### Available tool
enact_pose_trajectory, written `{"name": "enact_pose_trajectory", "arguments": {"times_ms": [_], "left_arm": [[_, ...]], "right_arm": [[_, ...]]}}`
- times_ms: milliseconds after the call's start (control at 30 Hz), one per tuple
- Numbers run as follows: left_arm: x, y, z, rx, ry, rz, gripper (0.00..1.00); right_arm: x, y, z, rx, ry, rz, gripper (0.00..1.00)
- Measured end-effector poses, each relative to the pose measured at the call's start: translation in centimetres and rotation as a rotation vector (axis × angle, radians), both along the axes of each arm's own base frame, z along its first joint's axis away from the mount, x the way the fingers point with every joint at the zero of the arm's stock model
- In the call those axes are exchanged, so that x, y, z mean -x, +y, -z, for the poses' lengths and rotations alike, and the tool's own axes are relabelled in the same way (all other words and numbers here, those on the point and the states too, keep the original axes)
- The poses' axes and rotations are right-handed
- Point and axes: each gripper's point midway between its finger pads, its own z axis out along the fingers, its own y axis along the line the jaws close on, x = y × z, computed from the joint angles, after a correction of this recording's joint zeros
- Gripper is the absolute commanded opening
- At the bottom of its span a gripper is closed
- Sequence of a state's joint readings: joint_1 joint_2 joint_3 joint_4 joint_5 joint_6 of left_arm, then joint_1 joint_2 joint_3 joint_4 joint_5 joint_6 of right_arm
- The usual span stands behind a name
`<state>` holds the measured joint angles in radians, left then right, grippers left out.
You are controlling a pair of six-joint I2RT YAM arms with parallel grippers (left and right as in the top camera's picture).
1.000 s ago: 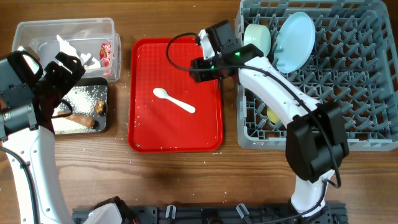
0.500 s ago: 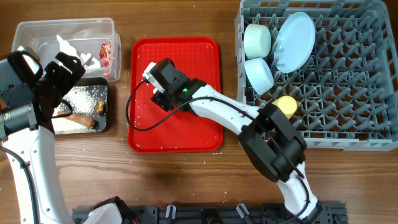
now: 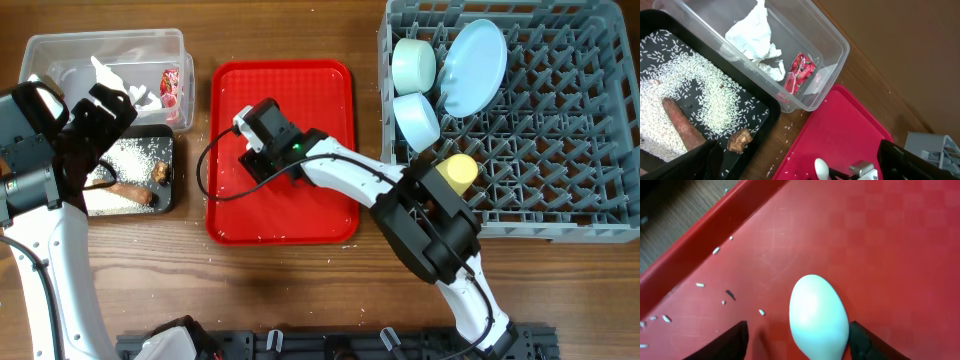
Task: Sort waste into correct bins and load items into the dishwasher rack
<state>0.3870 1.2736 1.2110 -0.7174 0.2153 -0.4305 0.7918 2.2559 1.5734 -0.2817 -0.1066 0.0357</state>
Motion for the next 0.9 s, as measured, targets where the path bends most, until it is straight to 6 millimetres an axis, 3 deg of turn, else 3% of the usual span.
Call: {"name": "enact_pose_trajectory", "arguments": {"times_ms": [167, 400, 767, 900], "left_arm": [[0.0, 0.0, 0.0, 0.0, 0.0, 0.0, 1.0], [0.0, 0.0, 0.0, 0.0, 0.0, 0.0, 1.0], [0.0, 0.0, 0.0, 0.0, 0.0, 0.0, 1.0], [0.0, 0.0, 0.0, 0.0, 0.0, 0.0, 1.0]], "right_arm": [[-0.8, -0.7, 0.0, -0.041, 0.052, 0.067, 0.34], [-0.5, -0.8, 0.1, -0.054, 0.082, 0.072, 0.26], [1.0, -0.6, 0.3, -0.074, 0.181, 0.082, 0.05], [1.6, -0.9, -0.1, -0.051, 0.235, 0.098, 0.04]]}}
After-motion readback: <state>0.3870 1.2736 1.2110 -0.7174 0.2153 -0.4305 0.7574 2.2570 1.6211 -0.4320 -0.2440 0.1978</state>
